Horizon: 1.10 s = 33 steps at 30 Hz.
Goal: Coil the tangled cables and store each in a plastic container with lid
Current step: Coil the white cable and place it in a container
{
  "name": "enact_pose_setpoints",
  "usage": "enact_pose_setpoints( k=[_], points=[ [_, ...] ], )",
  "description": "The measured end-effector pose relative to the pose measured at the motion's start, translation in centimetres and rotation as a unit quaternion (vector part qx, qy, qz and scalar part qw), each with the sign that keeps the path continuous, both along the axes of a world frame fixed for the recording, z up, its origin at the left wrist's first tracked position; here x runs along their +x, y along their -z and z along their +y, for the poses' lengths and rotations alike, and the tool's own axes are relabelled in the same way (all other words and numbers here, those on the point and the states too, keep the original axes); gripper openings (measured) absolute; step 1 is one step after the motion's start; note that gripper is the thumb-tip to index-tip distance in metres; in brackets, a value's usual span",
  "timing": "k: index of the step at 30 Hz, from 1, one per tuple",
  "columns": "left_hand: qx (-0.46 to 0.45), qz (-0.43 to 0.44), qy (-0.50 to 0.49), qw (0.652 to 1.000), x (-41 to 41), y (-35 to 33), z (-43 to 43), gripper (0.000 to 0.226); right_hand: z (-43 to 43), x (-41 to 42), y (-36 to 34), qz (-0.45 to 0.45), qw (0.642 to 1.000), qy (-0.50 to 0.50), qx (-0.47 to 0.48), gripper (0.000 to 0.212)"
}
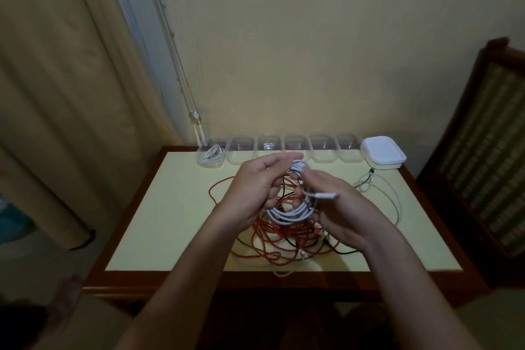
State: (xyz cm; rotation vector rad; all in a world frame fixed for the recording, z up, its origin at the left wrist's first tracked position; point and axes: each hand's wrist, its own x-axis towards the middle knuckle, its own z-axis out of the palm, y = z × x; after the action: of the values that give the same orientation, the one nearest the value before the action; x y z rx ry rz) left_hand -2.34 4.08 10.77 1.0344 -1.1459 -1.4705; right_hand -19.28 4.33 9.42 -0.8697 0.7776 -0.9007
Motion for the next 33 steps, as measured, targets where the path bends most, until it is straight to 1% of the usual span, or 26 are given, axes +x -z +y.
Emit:
enact_pose_setpoints(
  k=[2,4,6,7,8,9,10,11,12,14,15,16,18,22,26,28,30,31,33],
  points=[
    [-0.015,-0.026,-0.007,1.0,0.0,-0.2,0.1,0.025,0.2,-0.1,0.2,0.079,0.993,-0.012,-0.083,0.035],
    [-0.017,-0.037,-0.014,0.999,0.1,-0.3,0.0,0.024,0.3,-0.6,0.1,0.161,0.978,-0.01,-0.131,0.038],
    [-0.01,-0.03,-0.021,0.999,0.4,-0.3,-0.2,0.024,0.2,-1.2,-0.3,0.215,0.963,-0.006,-0.162,0.031],
    [-0.004,-0.021,-0.023,1.0,0.4,-0.3,-0.2,0.024,0.2,-1.3,-0.6,0.25,0.95,-0.008,-0.189,0.026],
    [0.0,-0.012,-0.024,1.0,0.5,-0.3,-0.1,0.024,0.1,-1.4,-0.6,0.31,0.922,-0.008,-0.233,0.02],
    [0.003,-0.007,-0.025,1.0,0.4,-0.4,-0.1,0.024,-0.1,-1.5,-0.5,0.388,0.876,-0.005,-0.285,0.014],
    [0.006,-0.004,-0.026,1.0,0.4,-0.4,-0.1,0.024,-0.3,-1.6,-0.4,0.46,0.823,0.004,-0.334,0.01],
    [0.009,-0.001,-0.028,1.0,0.4,-0.5,-0.2,0.025,-0.3,-1.6,-0.3,0.504,0.782,0.017,-0.366,0.012],
    [0.015,0.004,-0.03,0.999,0.6,-0.6,-0.3,0.025,-0.3,-1.9,-0.4,0.516,0.768,0.03,-0.379,0.015],
    [0.029,0.018,-0.031,0.999,1.0,-0.8,-0.5,0.027,-0.2,-2.8,-0.6,0.504,0.772,0.059,-0.384,0.017],
    [0.035,0.024,-0.025,0.999,1.3,-0.9,-0.5,0.029,-0.2,-3.4,-0.7,0.499,0.77,0.072,-0.392,0.02],
    [0.039,0.03,-0.016,0.999,1.5,-0.9,-0.4,0.03,-0.1,-4.1,-0.7,0.497,0.76,0.088,-0.409,0.022],
    [0.045,0.047,0.007,0.998,1.6,-1.0,-0.2,0.032,-0.1,-5.0,-0.8,0.496,0.731,0.132,-0.449,0.024],
    [0.065,0.11,0.038,0.991,1.0,-1.3,-0.2,0.04,-0.6,-5.5,-0.2,0.495,0.682,0.209,-0.496,0.01],
    [0.105,0.172,0.034,0.979,0.0,-1.3,0.0,0.041,-1.3,-5.2,1.2,0.5,0.632,0.268,-0.528,0.005],
    [0.121,0.2,0.024,0.972,-0.3,-1.2,0.1,0.039,-1.3,-4.7,1.6,0.508,0.618,0.28,-0.531,0.006],
    [0.13,0.226,0.016,0.965,-0.4,-1.2,0.2,0.038,-1.1,-4.2,1.8,0.495,0.626,0.283,-0.532,0.01],
    [0.135,0.24,0.015,0.961,-0.4,-1.3,0.2,0.037,-1.0,-3.9,1.9,0.478,0.643,0.286,-0.525,0.012],
    [0.139,0.262,0.012,0.955,-0.5,-1.4,0.3,0.036,-0.6,-3.1,1.9,0.426,0.698,0.303,-0.49,0.015]
  ],
)
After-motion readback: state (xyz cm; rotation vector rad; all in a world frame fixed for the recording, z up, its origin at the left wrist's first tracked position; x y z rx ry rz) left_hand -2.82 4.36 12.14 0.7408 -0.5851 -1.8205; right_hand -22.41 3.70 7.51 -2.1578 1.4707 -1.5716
